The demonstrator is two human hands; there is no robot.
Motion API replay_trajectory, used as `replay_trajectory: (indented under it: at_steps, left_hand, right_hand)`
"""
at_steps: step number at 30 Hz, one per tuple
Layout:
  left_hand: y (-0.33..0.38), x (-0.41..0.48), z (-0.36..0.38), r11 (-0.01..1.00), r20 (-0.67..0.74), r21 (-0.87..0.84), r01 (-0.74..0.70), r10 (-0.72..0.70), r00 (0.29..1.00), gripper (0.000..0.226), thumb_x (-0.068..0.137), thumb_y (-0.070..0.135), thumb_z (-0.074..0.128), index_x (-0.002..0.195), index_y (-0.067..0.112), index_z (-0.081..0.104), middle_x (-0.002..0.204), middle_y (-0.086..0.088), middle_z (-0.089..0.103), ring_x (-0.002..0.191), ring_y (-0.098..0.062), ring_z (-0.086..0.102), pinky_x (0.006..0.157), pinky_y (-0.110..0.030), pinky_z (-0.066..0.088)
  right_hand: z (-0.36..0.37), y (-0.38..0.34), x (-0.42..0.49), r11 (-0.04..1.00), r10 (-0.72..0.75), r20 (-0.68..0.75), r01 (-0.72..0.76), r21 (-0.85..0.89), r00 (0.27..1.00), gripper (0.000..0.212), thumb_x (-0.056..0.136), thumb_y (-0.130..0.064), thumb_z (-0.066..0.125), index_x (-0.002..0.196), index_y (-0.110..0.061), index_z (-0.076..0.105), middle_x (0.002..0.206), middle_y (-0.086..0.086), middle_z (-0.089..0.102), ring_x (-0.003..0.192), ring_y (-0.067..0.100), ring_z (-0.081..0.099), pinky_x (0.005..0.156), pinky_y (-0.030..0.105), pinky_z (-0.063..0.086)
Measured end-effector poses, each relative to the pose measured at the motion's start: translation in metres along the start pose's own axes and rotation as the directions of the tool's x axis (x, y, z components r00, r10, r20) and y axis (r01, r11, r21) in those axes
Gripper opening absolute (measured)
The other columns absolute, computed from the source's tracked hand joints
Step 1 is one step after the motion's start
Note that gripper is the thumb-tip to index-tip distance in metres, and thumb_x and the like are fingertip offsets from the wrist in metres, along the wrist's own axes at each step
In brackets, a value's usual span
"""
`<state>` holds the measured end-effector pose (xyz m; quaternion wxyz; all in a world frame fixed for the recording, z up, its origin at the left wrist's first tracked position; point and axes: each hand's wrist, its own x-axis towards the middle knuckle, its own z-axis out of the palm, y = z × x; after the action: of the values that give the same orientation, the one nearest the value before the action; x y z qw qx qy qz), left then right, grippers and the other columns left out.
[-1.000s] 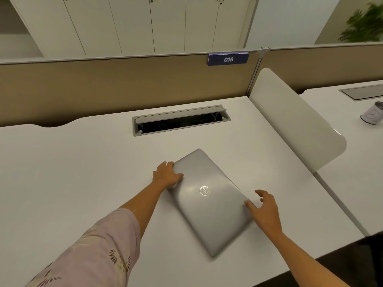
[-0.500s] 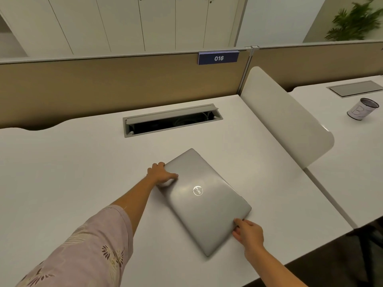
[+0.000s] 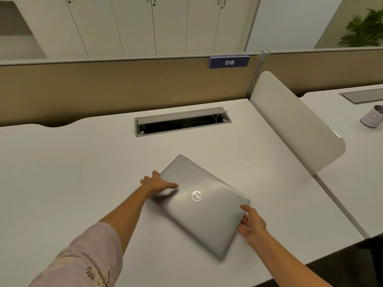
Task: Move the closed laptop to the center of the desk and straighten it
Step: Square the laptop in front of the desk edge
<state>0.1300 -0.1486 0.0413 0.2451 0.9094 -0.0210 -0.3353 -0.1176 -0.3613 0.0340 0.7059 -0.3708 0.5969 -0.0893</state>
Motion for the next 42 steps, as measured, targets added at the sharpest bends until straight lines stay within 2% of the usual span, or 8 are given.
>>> replay_trajectory:
  at_steps: [5, 9, 18, 27, 32, 36, 39, 42]
  left_hand:
    - [-0.032, -0.016, -0.004, 0.999, -0.061, 0.026, 0.041, -0.039, 0.997, 0.109, 0.058, 0.066, 0.078, 0.139, 0.014, 0.026, 0.136, -0.017, 0.035, 0.13, -0.034, 0.029, 0.102, -0.043, 0.035]
    - [-0.058, -0.028, -0.011, 0.996, -0.078, -0.012, 0.09, -0.091, 0.993, 0.117, 0.057, 0.066, 0.079, 0.142, 0.012, 0.021, 0.139, -0.018, 0.033, 0.132, -0.034, 0.029, 0.105, -0.043, 0.033]
    - [-0.1, -0.058, -0.02, 0.978, -0.032, -0.093, 0.185, -0.189, 0.981, 0.132, 0.061, 0.064, 0.079, 0.15, 0.009, -0.001, 0.153, -0.019, 0.016, 0.141, -0.036, 0.021, 0.111, -0.045, 0.029]
    - [-0.126, -0.069, -0.02, 0.965, -0.098, -0.135, 0.226, -0.24, 0.966, 0.117, 0.07, 0.061, 0.074, 0.148, 0.005, 0.007, 0.148, -0.018, 0.022, 0.137, -0.036, 0.029, 0.107, -0.042, 0.034]
    - [-0.128, -0.075, -0.013, 0.979, -0.261, 0.043, 0.199, -0.181, 0.948, 0.088, 0.08, 0.061, 0.061, 0.139, 0.006, 0.027, 0.139, -0.012, 0.036, 0.122, -0.033, 0.047, 0.091, -0.04, 0.045]
    - [-0.13, -0.079, 0.013, 0.929, -0.429, 0.371, 0.011, 0.161, 0.889, 0.091, 0.088, 0.061, 0.044, 0.152, 0.007, 0.009, 0.156, -0.012, 0.021, 0.141, -0.031, 0.024, 0.112, -0.046, 0.027]
    - [-0.131, -0.076, 0.032, 0.797, -0.247, 0.542, -0.266, 0.454, 0.856, 0.08, 0.095, 0.059, 0.031, 0.154, 0.014, 0.003, 0.163, -0.007, -0.001, 0.15, -0.024, -0.001, 0.12, -0.046, 0.0]
    - [-0.133, -0.076, 0.047, 0.69, -0.113, 0.596, -0.411, 0.578, 0.808, 0.078, 0.094, 0.062, 0.024, 0.155, 0.019, 0.0, 0.162, -0.001, -0.008, 0.15, -0.02, -0.005, 0.12, -0.044, -0.006]
  right_hand:
    - [0.024, -0.011, 0.005, 0.996, -0.036, 0.058, 0.04, -0.077, 0.998, 0.025, 0.077, -0.023, 0.07, 0.094, -0.005, 0.062, 0.093, 0.013, 0.068, 0.082, 0.028, 0.066, 0.083, 0.041, 0.056]
    - [0.051, -0.017, 0.007, 0.986, -0.057, 0.09, 0.07, -0.151, 0.994, 0.037, 0.077, -0.029, 0.068, 0.101, -0.001, 0.064, 0.087, 0.01, 0.067, 0.071, 0.025, 0.061, 0.061, 0.032, 0.048]
    - [0.114, -0.019, -0.002, 0.956, -0.11, 0.095, 0.131, -0.262, 0.989, 0.068, 0.07, -0.053, 0.061, 0.118, -0.006, 0.06, 0.118, 0.015, 0.063, 0.097, 0.032, 0.058, 0.078, 0.039, 0.043]
    - [0.157, -0.005, 0.001, 0.804, -0.28, 0.229, 0.358, -0.476, 0.932, 0.033, 0.083, -0.044, 0.061, 0.085, -0.011, 0.06, 0.102, 0.013, 0.063, 0.094, 0.03, 0.053, 0.103, 0.049, 0.038]
    - [0.155, 0.008, 0.0, 0.529, -0.427, 0.328, 0.527, -0.665, 0.843, 0.039, 0.082, -0.047, 0.06, 0.106, -0.015, 0.063, 0.115, 0.012, 0.063, 0.099, 0.031, 0.056, 0.099, 0.048, 0.032]
    - [0.143, 0.03, 0.001, -0.056, -0.635, 0.527, 0.646, -0.761, 0.565, 0.063, 0.088, -0.048, 0.058, 0.141, -0.02, 0.04, 0.141, 0.007, 0.041, 0.128, 0.03, 0.039, 0.103, 0.047, 0.028]
    - [0.13, 0.05, 0.001, -0.392, -0.474, 0.831, 0.774, -0.496, 0.292, 0.058, 0.092, -0.051, 0.049, 0.144, -0.029, 0.035, 0.151, -0.002, 0.034, 0.138, 0.019, 0.03, 0.105, 0.04, 0.022]
    - [0.117, 0.066, 0.003, -0.582, -0.175, 0.975, 0.784, -0.217, 0.139, 0.059, 0.095, -0.058, 0.036, 0.147, -0.032, 0.031, 0.158, -0.004, 0.028, 0.144, 0.02, 0.028, 0.109, 0.034, 0.012]
